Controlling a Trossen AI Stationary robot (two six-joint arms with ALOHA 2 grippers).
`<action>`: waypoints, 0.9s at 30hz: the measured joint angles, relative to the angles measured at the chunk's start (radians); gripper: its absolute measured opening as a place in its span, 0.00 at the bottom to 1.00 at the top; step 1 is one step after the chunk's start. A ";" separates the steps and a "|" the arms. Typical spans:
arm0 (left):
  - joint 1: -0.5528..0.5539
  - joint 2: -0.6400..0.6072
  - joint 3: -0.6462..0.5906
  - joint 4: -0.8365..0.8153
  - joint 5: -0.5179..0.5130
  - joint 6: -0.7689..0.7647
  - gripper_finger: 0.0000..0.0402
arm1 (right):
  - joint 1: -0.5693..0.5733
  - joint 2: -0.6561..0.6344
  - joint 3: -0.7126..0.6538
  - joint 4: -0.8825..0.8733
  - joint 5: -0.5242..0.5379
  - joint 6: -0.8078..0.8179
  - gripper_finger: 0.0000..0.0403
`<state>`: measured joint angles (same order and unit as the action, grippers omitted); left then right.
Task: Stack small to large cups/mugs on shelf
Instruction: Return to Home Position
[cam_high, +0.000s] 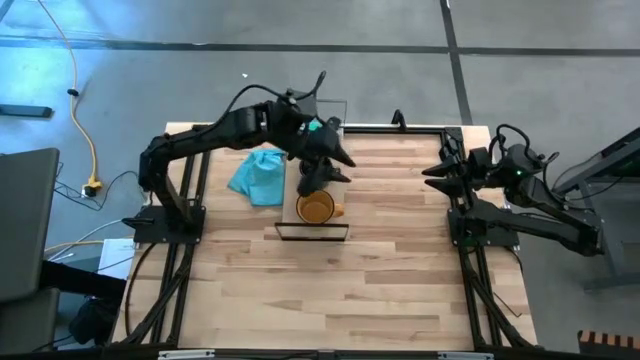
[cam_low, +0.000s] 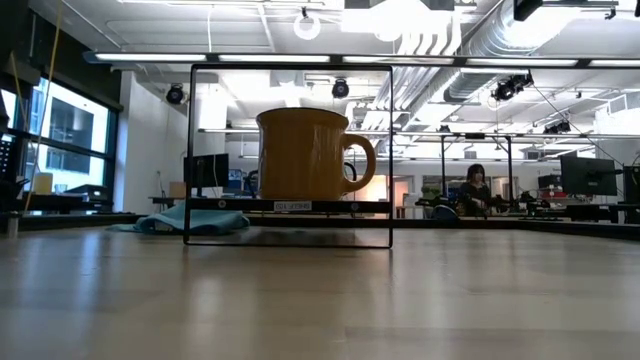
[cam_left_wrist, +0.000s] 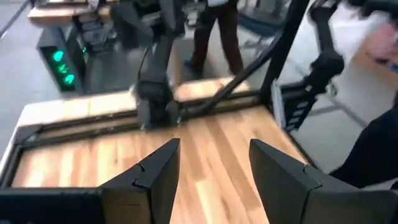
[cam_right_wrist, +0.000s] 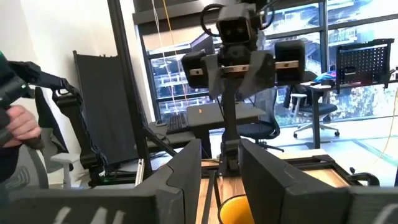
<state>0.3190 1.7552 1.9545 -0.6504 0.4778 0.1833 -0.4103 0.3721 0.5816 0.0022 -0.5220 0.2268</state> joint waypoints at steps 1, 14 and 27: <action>0.000 -0.013 0.000 -0.037 -0.024 0.004 0.45 | 0.000 0.000 0.000 0.000 0.000 0.000 0.25; -0.037 -0.381 -0.348 0.065 -0.172 -0.011 0.45 | -0.004 0.000 0.000 -0.006 0.057 -0.054 0.25; -0.038 -0.867 -1.116 0.781 -0.235 -0.192 0.45 | -0.004 0.017 0.000 0.024 0.065 -0.064 0.25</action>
<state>0.2810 0.8883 0.8386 0.1301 0.2426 -0.0084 -0.4141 0.3893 0.5816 0.0259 -0.4568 0.1627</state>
